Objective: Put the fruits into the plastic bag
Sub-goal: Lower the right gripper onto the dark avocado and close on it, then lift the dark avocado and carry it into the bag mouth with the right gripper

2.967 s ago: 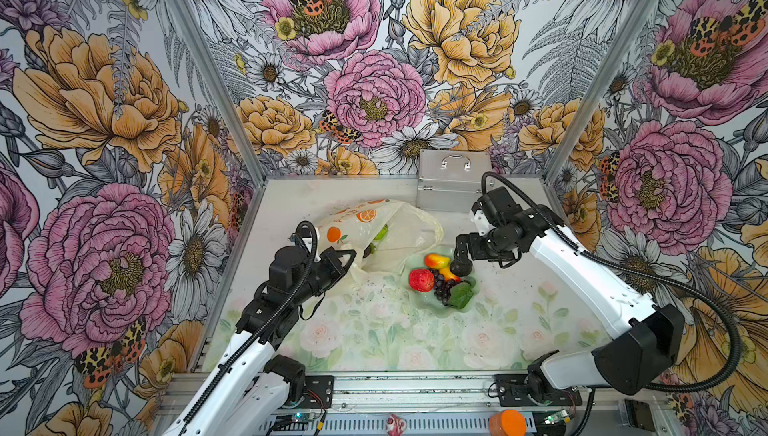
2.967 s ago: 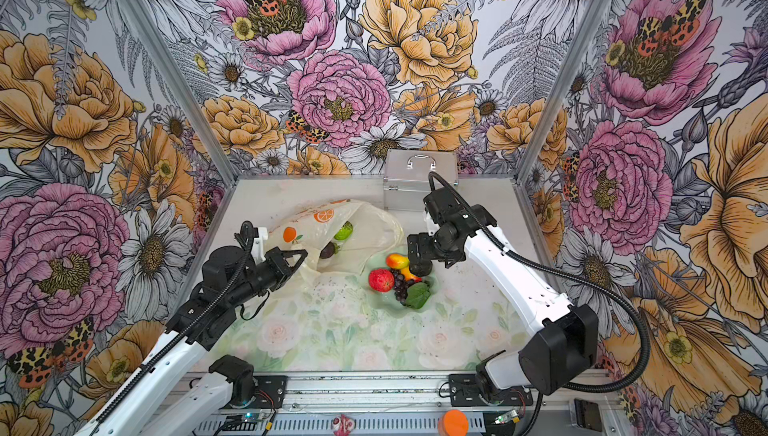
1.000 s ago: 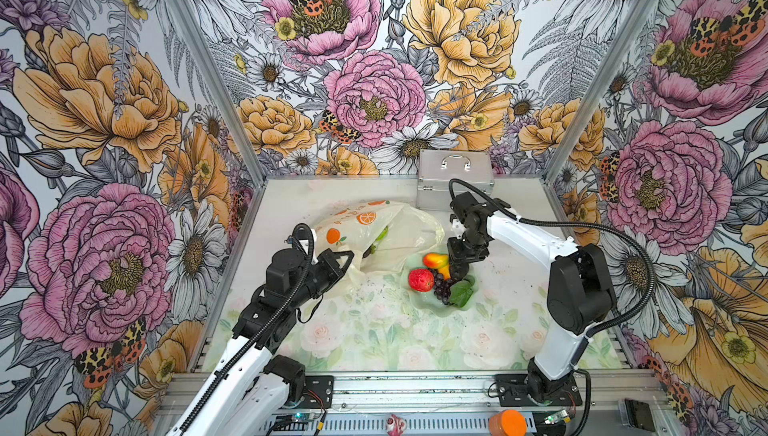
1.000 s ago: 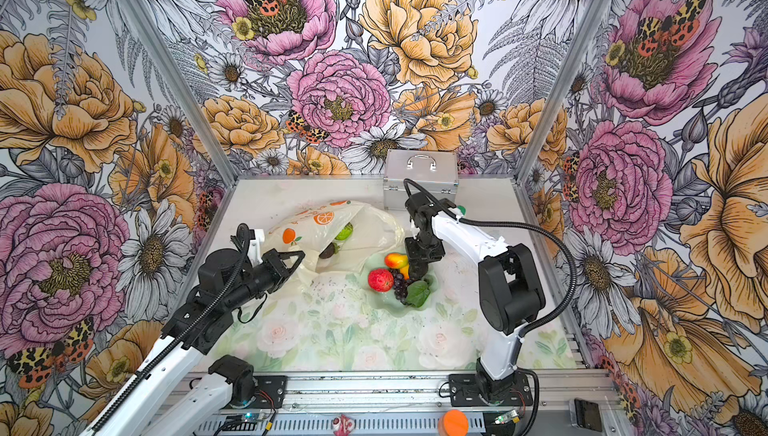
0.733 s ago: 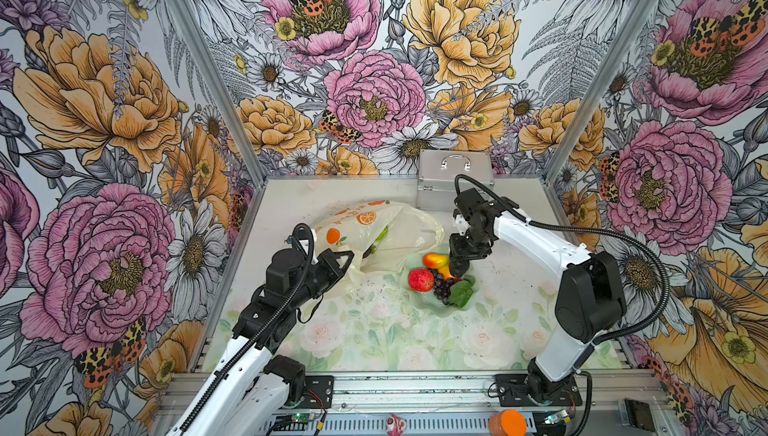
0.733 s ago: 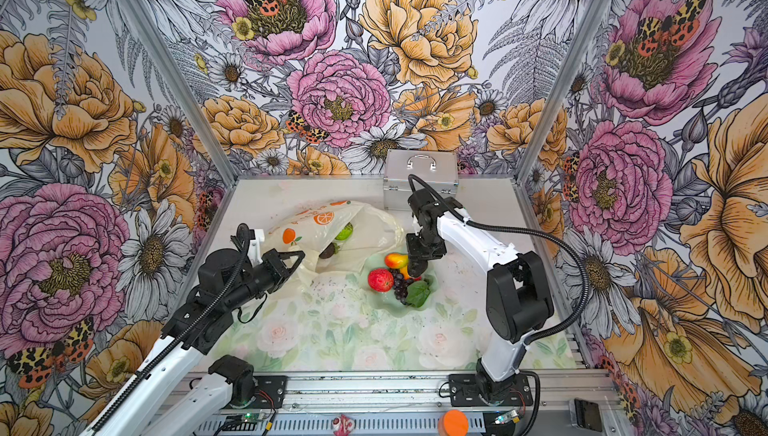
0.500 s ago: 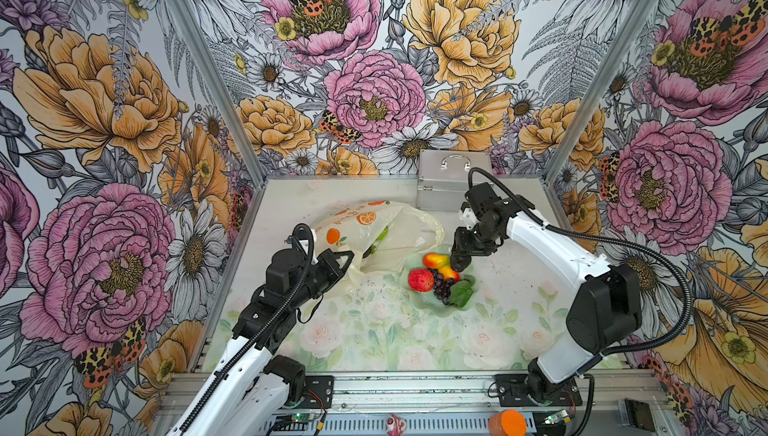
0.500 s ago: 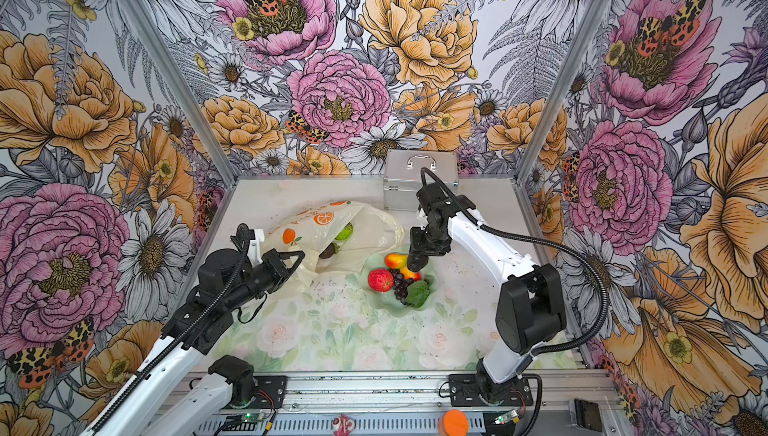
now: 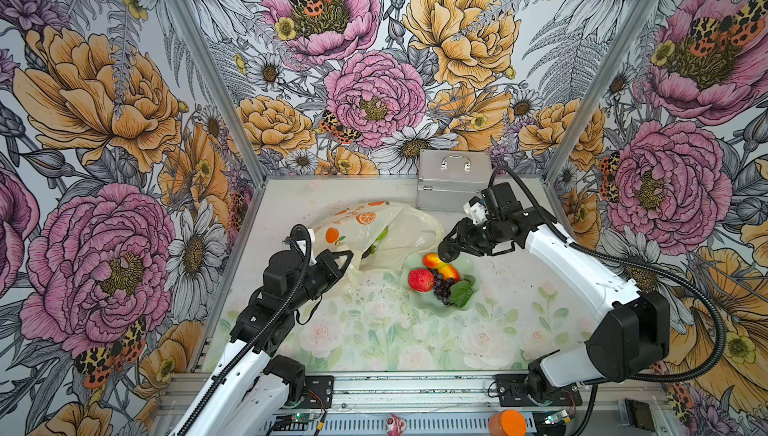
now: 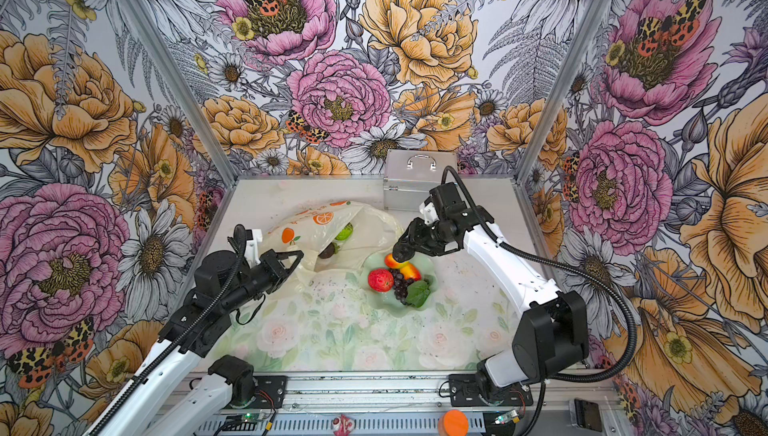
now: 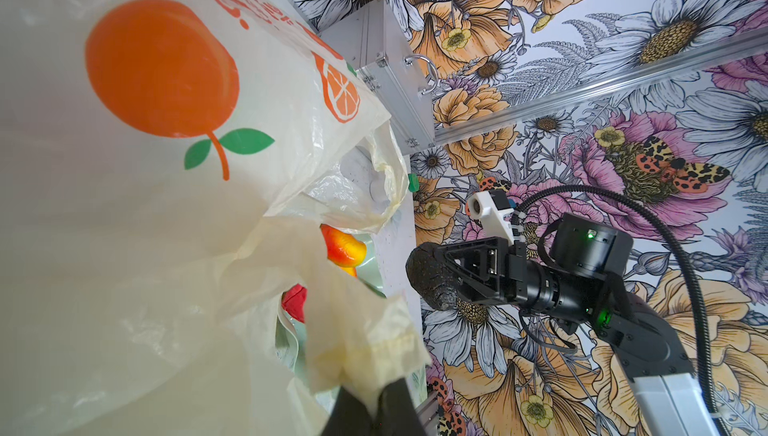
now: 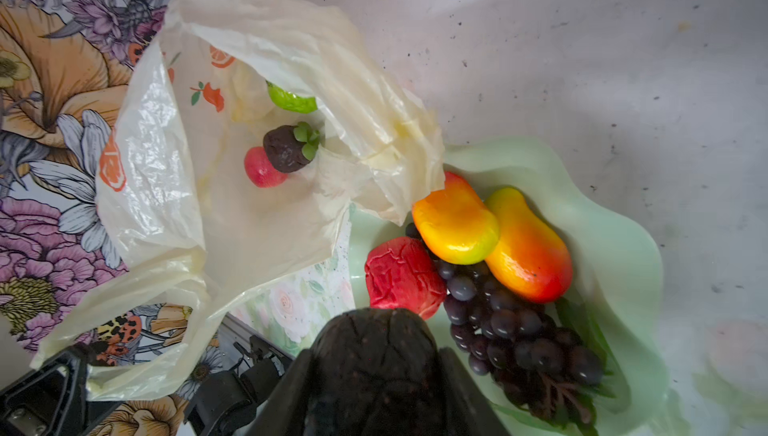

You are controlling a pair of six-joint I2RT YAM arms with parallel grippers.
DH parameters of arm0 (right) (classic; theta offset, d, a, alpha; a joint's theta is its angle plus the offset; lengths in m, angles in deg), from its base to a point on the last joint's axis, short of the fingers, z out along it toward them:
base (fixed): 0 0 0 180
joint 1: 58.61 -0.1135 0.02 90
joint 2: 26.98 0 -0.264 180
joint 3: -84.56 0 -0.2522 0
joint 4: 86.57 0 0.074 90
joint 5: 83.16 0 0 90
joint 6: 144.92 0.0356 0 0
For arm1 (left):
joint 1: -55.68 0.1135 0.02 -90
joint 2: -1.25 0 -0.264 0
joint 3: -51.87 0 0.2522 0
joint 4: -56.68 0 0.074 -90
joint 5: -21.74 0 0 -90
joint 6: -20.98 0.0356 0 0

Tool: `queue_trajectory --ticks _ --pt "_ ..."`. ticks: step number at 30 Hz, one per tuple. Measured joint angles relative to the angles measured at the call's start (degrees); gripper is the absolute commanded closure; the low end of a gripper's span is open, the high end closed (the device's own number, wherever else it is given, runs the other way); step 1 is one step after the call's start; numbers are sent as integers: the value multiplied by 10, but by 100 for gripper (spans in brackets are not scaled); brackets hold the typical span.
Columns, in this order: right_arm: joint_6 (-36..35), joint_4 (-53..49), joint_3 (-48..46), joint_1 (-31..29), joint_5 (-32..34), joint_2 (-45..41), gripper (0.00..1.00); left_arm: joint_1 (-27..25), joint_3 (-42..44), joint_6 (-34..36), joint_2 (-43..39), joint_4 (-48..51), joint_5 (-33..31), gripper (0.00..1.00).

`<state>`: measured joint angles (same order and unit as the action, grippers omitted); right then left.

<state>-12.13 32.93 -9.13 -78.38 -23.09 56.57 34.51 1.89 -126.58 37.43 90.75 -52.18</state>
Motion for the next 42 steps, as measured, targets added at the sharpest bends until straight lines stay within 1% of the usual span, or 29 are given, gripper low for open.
queue_trajectory --ticks 6,10,13,20,27,35,42 --pt "104 126 -64 -3 -32 -14 58 0 3 -6 -2 0 0 100" --pt "150 182 -78 -19 -31 -12 58 0 3 -6 -2 0 0 100" --pt "174 220 -75 -44 -27 -1 58 -1 3 -6 -2 0 0 100" --pt "204 256 -13 -104 -3 90 58 -1 3 -6 -2 0 0 100" --pt "232 289 52 -143 12 194 58 -1 3 -6 3 0 2 100" --pt "263 313 137 -172 20 296 58 -1 3 -6 23 -4 11 100" --pt "301 352 163 -179 20 344 58 -1 -6 -5 48 -19 18 100"
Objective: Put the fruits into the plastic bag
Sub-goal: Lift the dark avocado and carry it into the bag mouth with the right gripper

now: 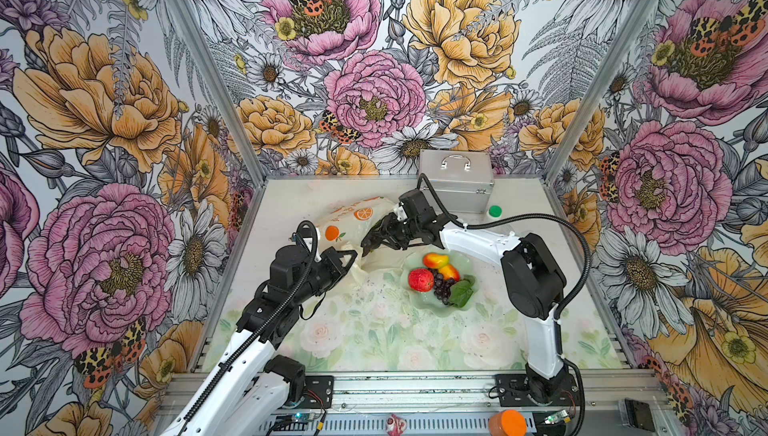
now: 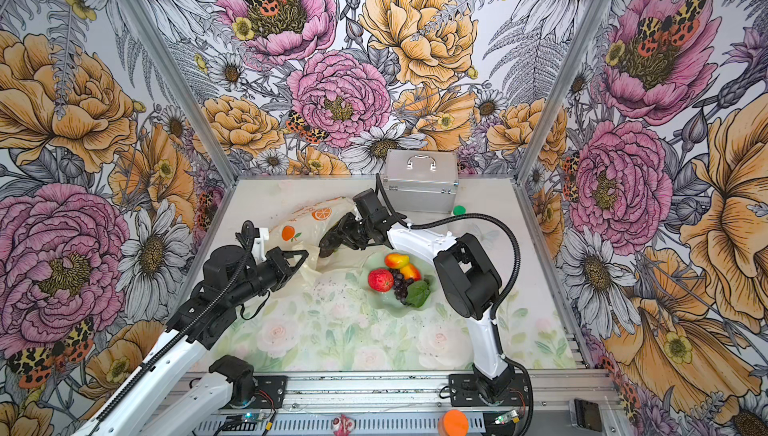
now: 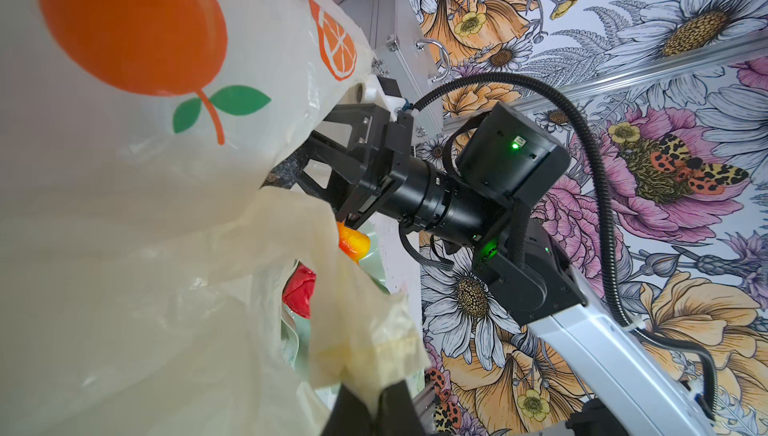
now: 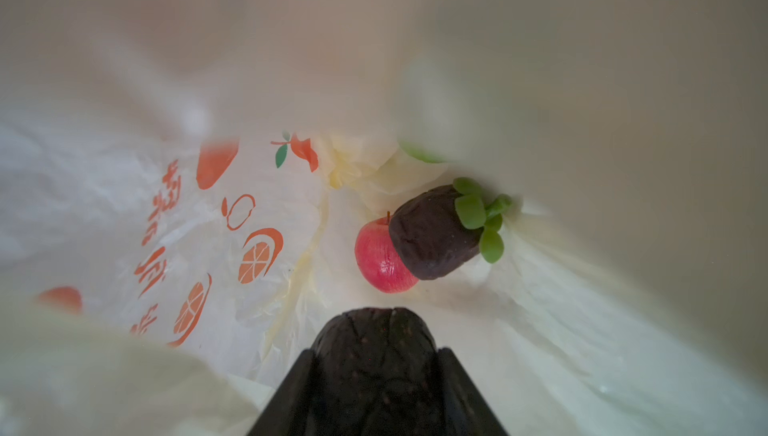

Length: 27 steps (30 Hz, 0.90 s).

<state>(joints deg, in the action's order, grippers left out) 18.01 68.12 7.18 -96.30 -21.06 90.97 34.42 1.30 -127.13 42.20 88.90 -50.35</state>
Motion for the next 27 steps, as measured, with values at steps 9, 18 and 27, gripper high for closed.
queue_trajectory --ticks 9,18,27 --pt "49 38 27 0 0 55 51 0 -7 0 11 -16 10 100" --pt "90 91 78 0 -17 101 36 0 -9 0 33 -23 19 100" --pt "116 156 92 0 -43 115 14 0 -9 0 41 -25 23 100"
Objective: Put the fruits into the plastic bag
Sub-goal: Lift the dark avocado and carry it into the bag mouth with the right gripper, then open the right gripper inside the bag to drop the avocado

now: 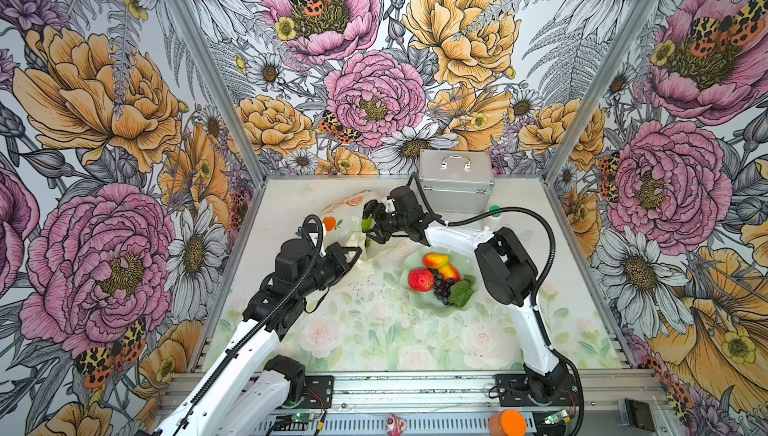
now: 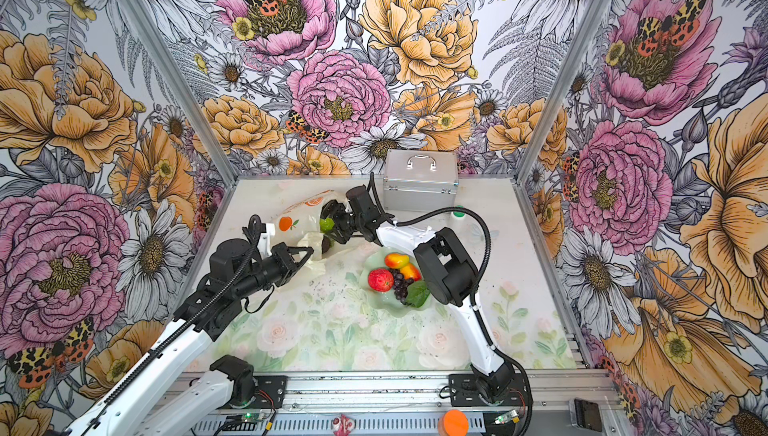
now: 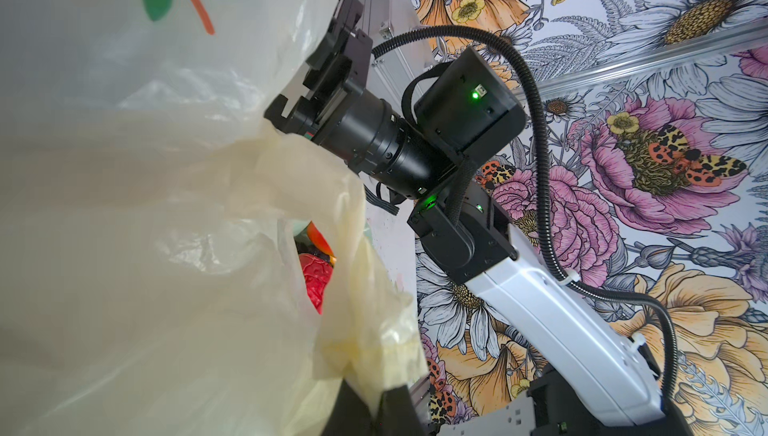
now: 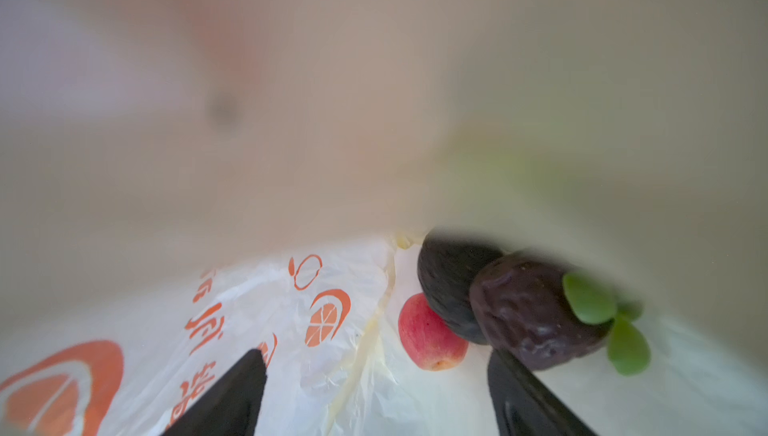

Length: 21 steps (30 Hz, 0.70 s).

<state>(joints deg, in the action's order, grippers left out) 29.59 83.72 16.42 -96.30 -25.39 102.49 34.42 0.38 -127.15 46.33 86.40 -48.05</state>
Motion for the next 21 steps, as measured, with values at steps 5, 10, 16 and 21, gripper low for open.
queue_trajectory --ticks 5,10,16,21 --pt "1 12 0 0 -6 0 14 0 0 0 0 0 0 100" --pt "1 14 0 0 -7 0 14 0 0 0 0 0 0 100" --pt "-5 14 -10 0 -7 -2 13 0 0 0 -7 1 0 100" --pt "-14 12 -28 3 -7 -10 13 0 0 -1 -14 1 -1 100"
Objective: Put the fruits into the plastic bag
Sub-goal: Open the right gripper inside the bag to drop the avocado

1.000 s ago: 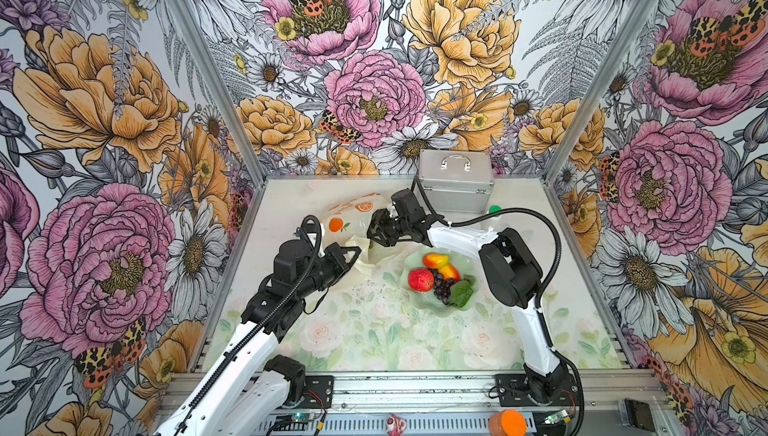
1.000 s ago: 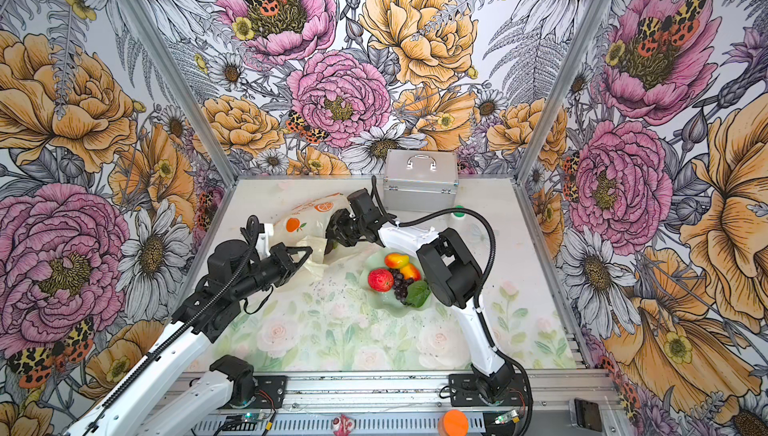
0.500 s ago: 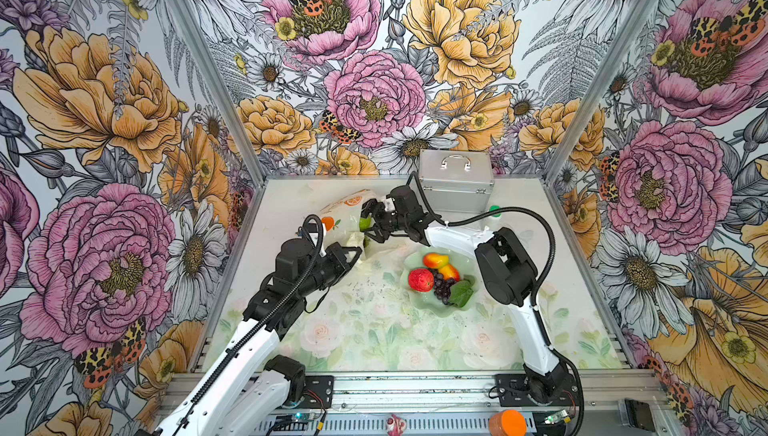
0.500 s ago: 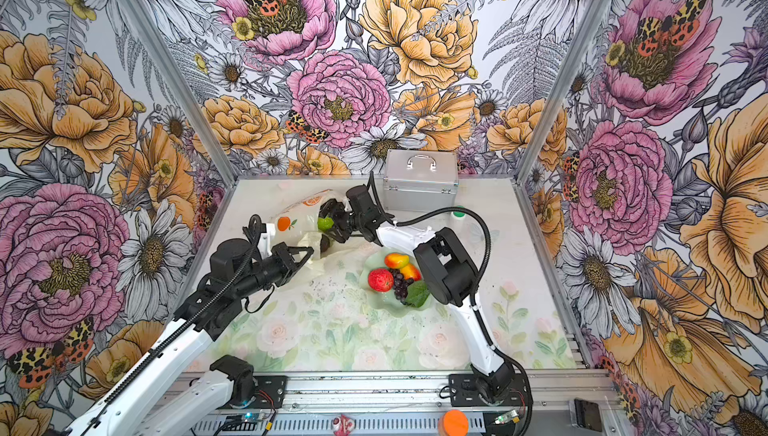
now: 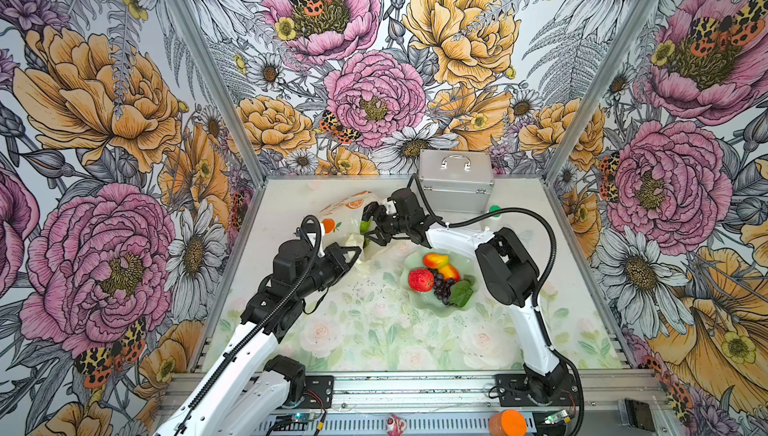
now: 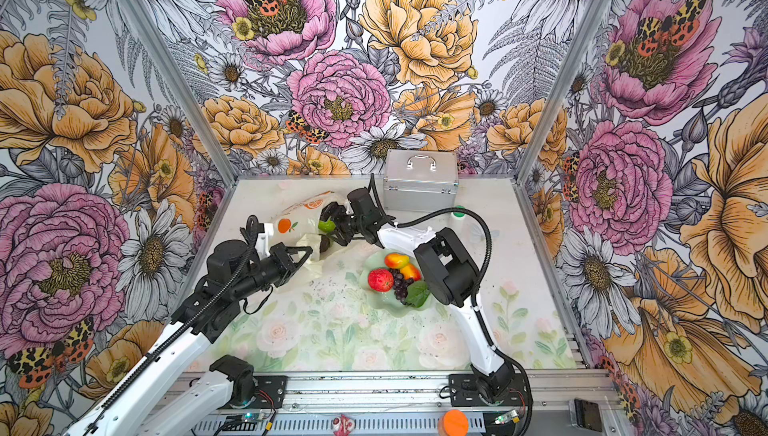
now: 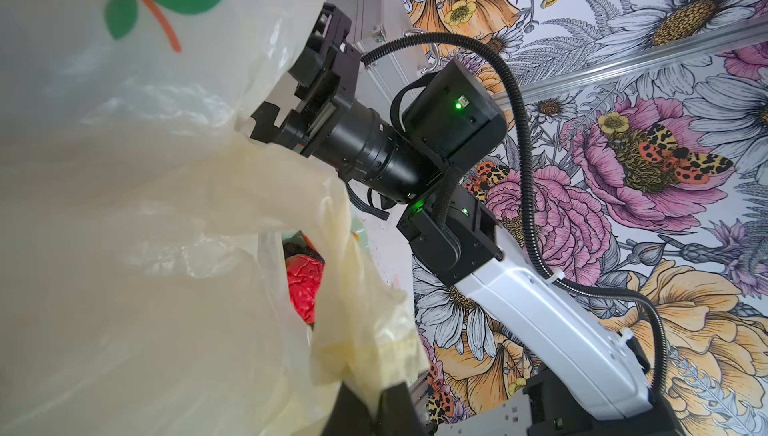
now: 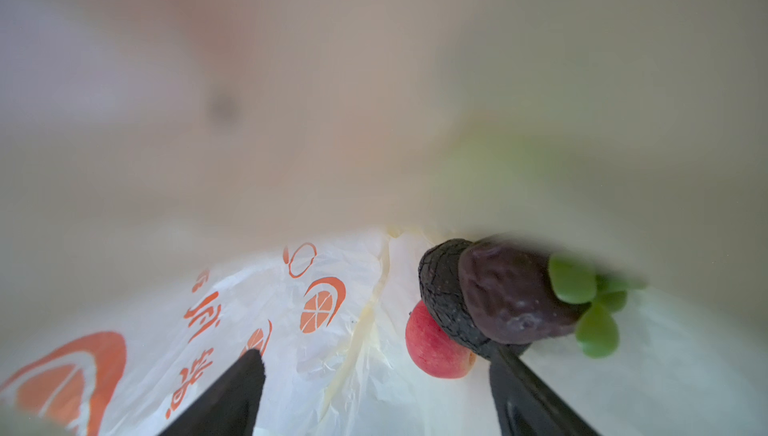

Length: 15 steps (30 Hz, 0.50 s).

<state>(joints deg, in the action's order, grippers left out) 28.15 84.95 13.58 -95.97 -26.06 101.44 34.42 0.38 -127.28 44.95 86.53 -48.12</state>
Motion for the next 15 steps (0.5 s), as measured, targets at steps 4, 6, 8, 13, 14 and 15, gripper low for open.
queue_trajectory --ticks 4,6,8,13,14,15 --pt "-11 -7 -11 5 -3 -11 12 0 0 -3 0 0 -1 100" --pt "-18 -13 -16 10 -6 -19 12 0 0 -3 1 0 -1 100" --pt "-27 -20 -23 16 -10 -29 1 0 0 -3 3 0 -2 100" --pt "-64 -60 -37 33 -19 -70 1 0 0 -7 10 -1 -3 100" --pt "-72 -66 -42 36 -20 -82 1 0 0 -8 11 -1 -3 100" --pt "-78 -74 -49 40 -23 -96 0 0 0 -10 12 -1 -4 100"
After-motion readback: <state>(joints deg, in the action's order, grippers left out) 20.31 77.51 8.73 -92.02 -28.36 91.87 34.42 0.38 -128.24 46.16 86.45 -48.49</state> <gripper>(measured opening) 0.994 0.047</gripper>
